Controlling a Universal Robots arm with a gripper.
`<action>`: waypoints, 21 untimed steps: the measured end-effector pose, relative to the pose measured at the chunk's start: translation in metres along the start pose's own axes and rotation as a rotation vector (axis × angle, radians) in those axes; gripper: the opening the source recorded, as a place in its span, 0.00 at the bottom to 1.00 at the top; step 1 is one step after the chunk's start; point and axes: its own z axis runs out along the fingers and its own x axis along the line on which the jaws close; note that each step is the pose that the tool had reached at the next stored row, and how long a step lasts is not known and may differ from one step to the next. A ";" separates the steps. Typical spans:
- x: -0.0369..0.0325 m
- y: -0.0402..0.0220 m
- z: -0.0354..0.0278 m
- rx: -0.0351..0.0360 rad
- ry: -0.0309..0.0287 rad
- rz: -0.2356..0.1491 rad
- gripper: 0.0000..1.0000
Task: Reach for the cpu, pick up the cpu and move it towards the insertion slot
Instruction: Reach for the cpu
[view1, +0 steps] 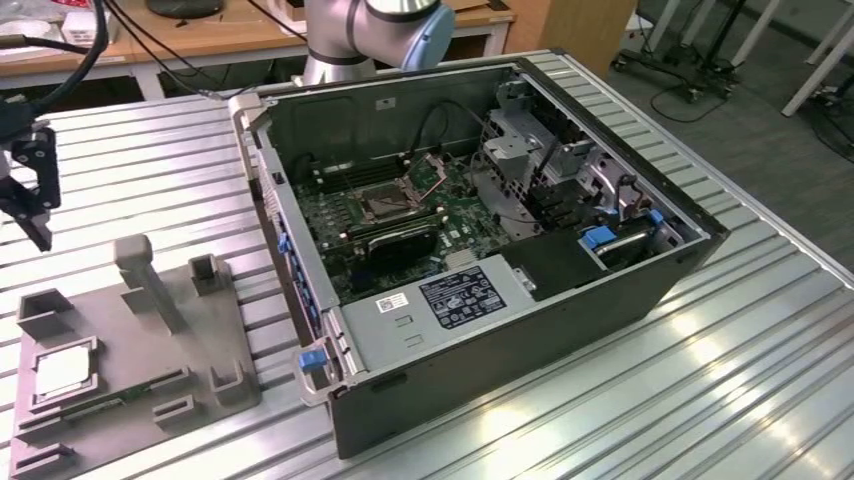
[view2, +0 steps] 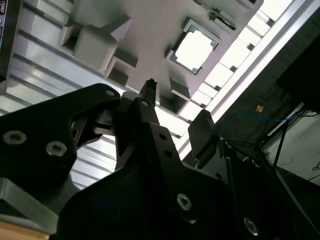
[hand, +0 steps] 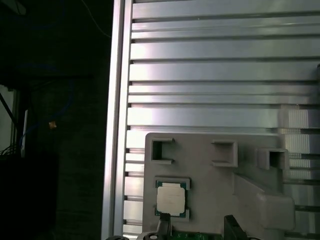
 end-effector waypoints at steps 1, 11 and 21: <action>0.0011 -0.0016 0.0005 -0.0006 0.0000 0.000 0.53; 0.0077 -0.0097 0.0026 -0.0009 -0.0010 -0.001 0.53; 0.0078 -0.0105 0.0034 -0.0011 -0.0012 -0.001 0.60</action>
